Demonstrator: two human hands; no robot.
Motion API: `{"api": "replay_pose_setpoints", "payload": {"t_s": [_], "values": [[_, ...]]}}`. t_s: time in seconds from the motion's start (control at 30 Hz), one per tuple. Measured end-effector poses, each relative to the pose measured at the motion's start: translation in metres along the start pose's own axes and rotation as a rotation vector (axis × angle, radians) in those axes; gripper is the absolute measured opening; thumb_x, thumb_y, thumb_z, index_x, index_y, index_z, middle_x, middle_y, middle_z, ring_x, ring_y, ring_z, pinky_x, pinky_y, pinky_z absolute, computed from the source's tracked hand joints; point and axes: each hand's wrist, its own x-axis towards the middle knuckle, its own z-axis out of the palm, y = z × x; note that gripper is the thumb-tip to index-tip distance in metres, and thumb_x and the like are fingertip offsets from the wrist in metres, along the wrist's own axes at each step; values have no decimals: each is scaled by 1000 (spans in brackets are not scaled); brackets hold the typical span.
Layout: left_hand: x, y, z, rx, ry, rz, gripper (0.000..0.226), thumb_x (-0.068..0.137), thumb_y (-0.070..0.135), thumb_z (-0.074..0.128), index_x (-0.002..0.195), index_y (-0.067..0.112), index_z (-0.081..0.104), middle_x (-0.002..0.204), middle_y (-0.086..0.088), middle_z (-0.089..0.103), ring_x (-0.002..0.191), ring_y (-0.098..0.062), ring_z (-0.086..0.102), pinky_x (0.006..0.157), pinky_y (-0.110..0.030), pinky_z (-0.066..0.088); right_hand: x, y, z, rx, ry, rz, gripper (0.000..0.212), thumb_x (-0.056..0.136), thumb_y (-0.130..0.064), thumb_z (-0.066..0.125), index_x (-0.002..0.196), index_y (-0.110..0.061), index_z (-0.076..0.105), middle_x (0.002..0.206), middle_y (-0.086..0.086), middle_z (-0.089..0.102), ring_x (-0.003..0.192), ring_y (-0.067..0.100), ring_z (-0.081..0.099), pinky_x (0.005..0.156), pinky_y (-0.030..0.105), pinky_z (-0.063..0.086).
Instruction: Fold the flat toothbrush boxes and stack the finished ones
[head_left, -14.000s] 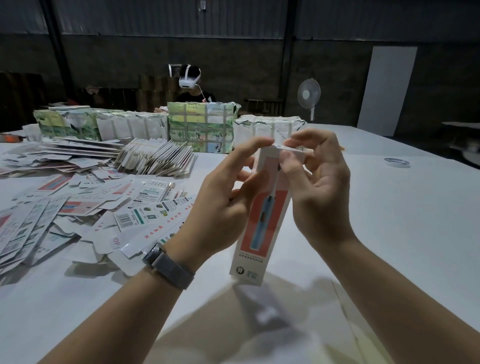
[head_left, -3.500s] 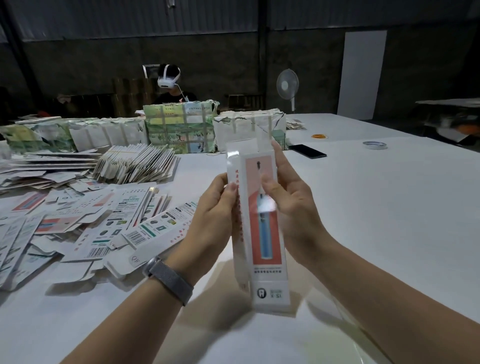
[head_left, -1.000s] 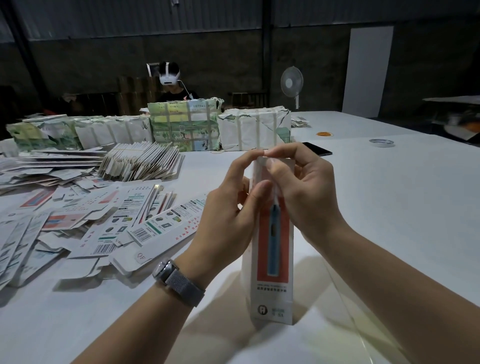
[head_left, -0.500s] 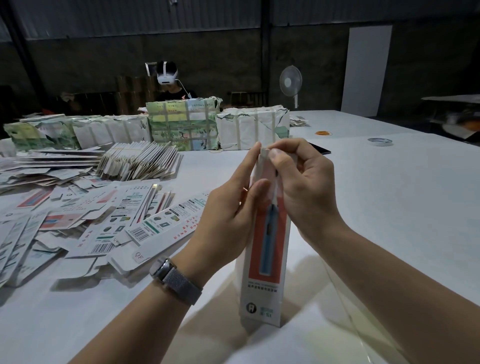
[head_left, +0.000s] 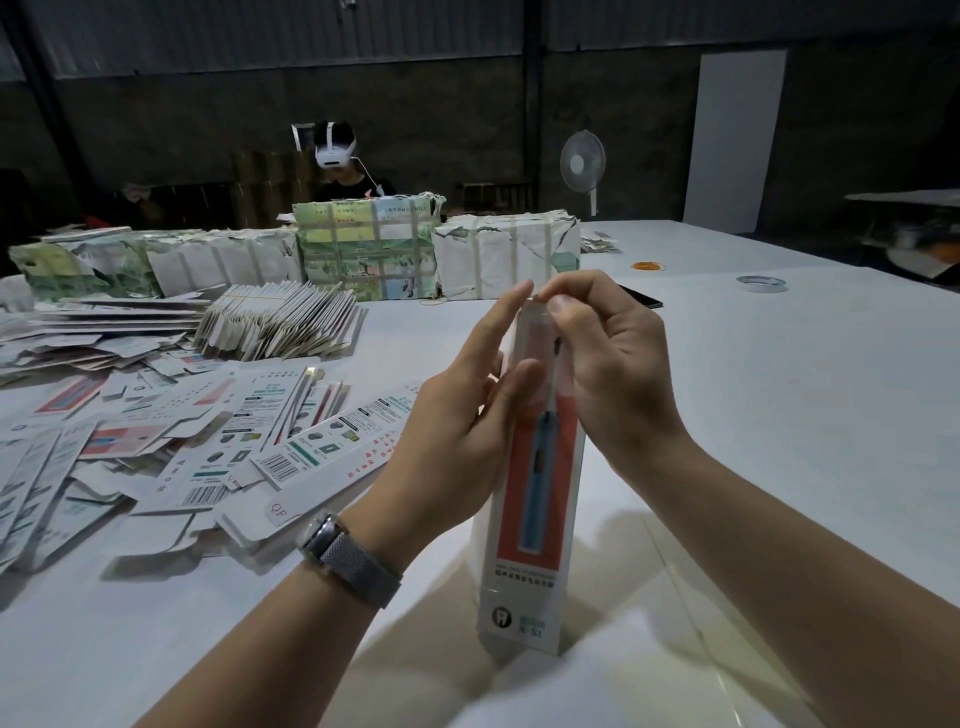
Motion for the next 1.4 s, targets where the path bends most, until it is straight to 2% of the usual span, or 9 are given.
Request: {"api": "replay_pose_setpoints", "payload": {"t_s": [0.2,0.37,0.5,0.7,0.83,0.97,1.13,1.23,1.4], "values": [[3,3,-5,-146,35,-70,38,99,41,47,136,45,42,82,-22,60,73,-41,64,68,-63,54,-7,2,1,25,-56,24,13,94,-26,48,103,-31,55,90,-10,63,80,14,63,69,25,55],[5,2,-10,-142,76,-70,31,100,31,47,129,42,44,85,-22,63,72,-38,66,64,-63,55,-10,3,-1,2,-82,29,22,90,-24,56,108,-31,44,104,3,63,92,24,67,79,43,60],[4,0,-10,-99,87,-68,31,100,32,47,130,40,44,76,-13,60,65,-31,64,59,-58,55,-8,3,-3,23,-73,54,14,90,-23,58,100,-24,48,103,18,62,86,30,67,71,49,58],[3,2,-11,-64,97,-66,31,99,33,48,130,40,45,77,-20,60,67,-35,65,59,-57,55,-10,8,-2,61,-60,83,15,95,-17,60,101,-23,48,102,18,64,85,27,70,69,37,60],[1,2,-11,-51,112,-65,30,99,35,48,128,43,45,78,-19,62,67,-32,66,61,-57,56,-9,11,-1,10,-55,90,17,97,-15,62,102,-25,49,103,12,67,85,32,68,70,42,60],[3,2,-14,-144,229,-69,28,99,28,57,120,40,42,88,-20,65,72,-37,71,59,-51,60,-14,14,-1,-305,-110,-5,40,90,-33,68,124,-35,47,120,-5,57,97,12,61,73,25,56],[4,2,-21,-349,292,-134,36,96,18,64,110,35,35,108,-18,65,82,-29,76,58,-40,62,-20,10,-2,-784,-329,-89,83,78,-46,73,150,-23,37,124,-3,54,108,16,56,87,40,54],[3,1,-16,-435,223,-204,40,85,32,66,109,40,36,110,-13,66,84,-26,76,60,-35,61,-14,2,-6,-940,-337,-58,83,81,-47,72,151,-23,35,114,-4,51,99,16,56,80,35,54],[5,-16,-17,-337,132,-175,31,83,60,64,106,65,43,105,-8,64,86,-19,75,58,-30,60,-5,-17,-66,-1137,-370,154,53,79,-55,61,126,-30,56,96,-7,59,82,15,58,70,35,53]]}}
